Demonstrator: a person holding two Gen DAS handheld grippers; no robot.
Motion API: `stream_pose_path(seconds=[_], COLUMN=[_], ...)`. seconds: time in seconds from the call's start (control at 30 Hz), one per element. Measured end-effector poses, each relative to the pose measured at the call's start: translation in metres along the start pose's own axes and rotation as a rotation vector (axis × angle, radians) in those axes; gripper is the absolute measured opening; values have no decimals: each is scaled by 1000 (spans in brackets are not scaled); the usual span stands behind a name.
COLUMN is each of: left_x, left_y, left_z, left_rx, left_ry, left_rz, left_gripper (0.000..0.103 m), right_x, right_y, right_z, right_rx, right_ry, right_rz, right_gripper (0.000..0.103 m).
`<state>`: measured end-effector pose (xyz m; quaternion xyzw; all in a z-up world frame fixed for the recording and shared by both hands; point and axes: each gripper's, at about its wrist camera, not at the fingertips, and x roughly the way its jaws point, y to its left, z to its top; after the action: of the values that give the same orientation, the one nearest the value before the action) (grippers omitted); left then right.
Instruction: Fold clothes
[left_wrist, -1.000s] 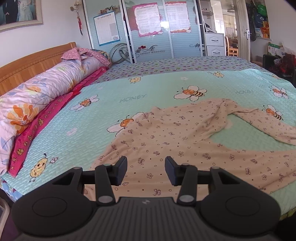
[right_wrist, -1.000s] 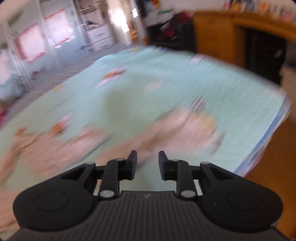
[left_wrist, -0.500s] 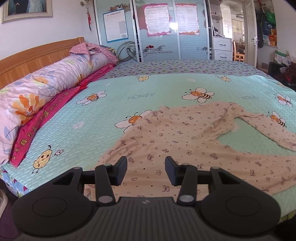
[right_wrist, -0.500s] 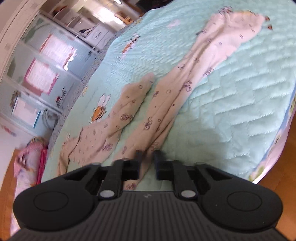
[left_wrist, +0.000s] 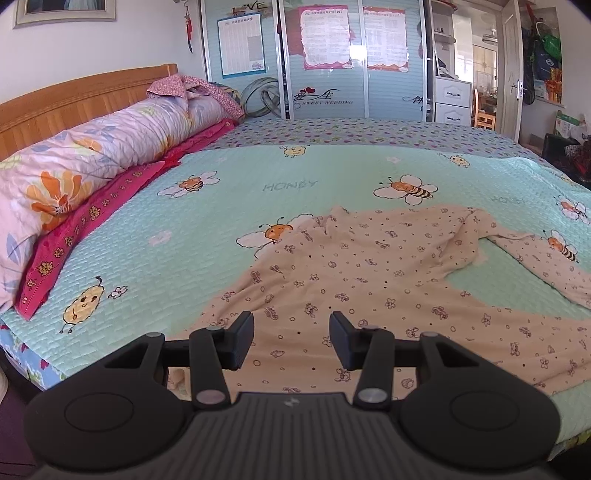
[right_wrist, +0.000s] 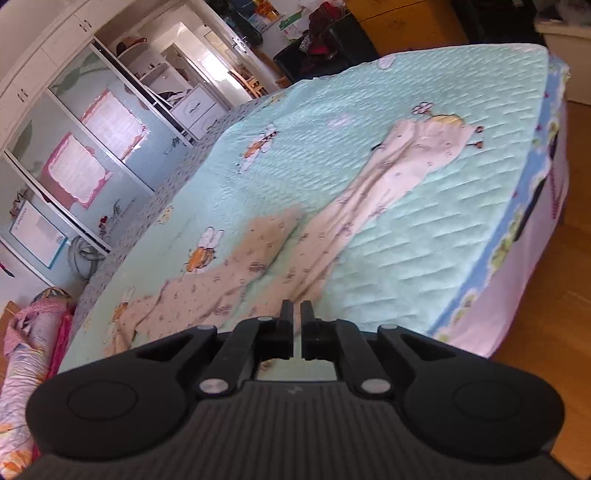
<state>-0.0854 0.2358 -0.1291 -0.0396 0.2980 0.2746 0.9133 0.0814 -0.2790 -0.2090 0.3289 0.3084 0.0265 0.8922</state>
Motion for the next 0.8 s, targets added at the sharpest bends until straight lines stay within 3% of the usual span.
stream_pose_path(seconds=[0.03, 0.07, 0.1, 0.2, 0.37, 0.4, 0.43, 0.5, 0.53, 0.7, 0.77, 0.8], left_x=[0, 0, 0, 0, 9, 12, 15, 20, 22, 32, 33, 33], left_y=[2, 4, 7, 13, 15, 14, 13, 9, 7, 3, 4, 4], left_z=[0, 0, 0, 1, 0, 0, -1, -1, -1, 0, 1, 1], left_rx=[-2, -3, -5, -11, -3, 0, 4, 19, 26, 46, 34, 28], left_ry=[0, 2, 4, 7, 28, 35, 41, 51, 55, 72, 72, 72], left_rz=[4, 9, 16, 34, 57, 60, 63, 59, 57, 66, 72, 73], left_gripper=[48, 48, 48, 48, 49, 49, 49, 49, 49, 49, 49, 49], right_x=[2, 6, 10, 39, 111, 125, 137, 150, 154, 138, 137, 141], right_y=[7, 14, 20, 34, 20, 15, 10, 3, 3, 41, 58, 62], right_z=[2, 6, 10, 29, 58, 60, 61, 63, 66, 119, 146, 151], right_rx=[-16, -28, -41, -68, -44, -33, -17, 29, 47, 28, 1, -11], right_ry=[-14, -22, -31, -23, 91, 131, 165, 190, 193, 17, -56, -45], right_rz=[13, 20, 28, 35, -67, -83, -86, -60, -47, 34, 35, 8], right_gripper=[17, 35, 45, 48, 48, 44, 38, 7, 6, 5, 6, 12])
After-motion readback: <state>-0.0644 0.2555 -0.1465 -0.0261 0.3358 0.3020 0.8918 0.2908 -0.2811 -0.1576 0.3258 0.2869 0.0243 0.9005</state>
